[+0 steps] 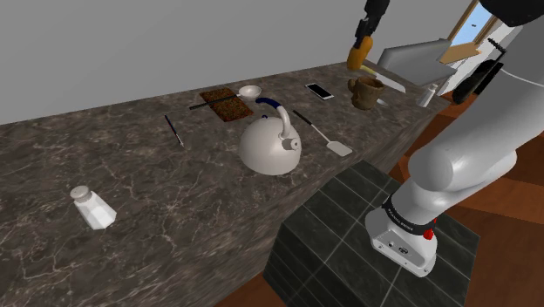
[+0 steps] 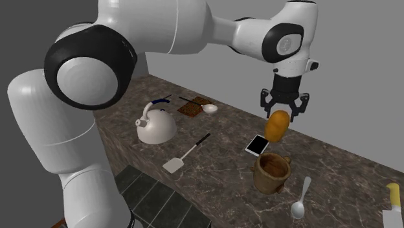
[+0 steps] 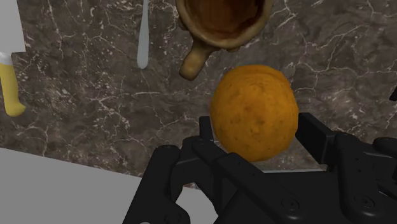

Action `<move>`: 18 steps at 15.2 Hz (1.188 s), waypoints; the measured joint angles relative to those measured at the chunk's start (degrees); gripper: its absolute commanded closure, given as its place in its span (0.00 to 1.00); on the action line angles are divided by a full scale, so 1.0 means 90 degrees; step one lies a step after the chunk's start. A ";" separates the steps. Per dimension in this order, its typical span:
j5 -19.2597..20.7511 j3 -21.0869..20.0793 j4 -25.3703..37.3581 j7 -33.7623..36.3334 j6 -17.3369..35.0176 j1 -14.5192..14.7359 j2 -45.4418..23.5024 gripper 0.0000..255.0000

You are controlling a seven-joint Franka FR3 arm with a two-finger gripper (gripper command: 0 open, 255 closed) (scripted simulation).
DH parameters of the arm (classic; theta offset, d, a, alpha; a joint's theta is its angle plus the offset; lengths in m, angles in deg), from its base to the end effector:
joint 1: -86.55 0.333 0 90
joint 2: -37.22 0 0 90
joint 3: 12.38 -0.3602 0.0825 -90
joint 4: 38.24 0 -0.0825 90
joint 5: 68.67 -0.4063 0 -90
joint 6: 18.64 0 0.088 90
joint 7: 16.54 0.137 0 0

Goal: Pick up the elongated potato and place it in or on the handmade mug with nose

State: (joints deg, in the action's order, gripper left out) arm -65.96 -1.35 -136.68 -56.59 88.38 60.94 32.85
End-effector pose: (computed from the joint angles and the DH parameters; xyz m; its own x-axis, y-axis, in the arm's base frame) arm 0.4980 -0.3723 0.5471 0.9971 0.0735 0.0178 0.0715 -0.9930 0.0942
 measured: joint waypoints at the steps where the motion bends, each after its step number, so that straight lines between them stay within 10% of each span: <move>1: -0.0010 0.0067 -0.0034 -0.0150 0.0001 -0.0079 0.0041 1.00; 18: -0.0064 0.0242 -0.1081 -0.0492 0.1259 -0.0284 -0.0069 1.00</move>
State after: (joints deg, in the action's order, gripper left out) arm -66.53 0.83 -146.42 -61.02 99.71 58.38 32.24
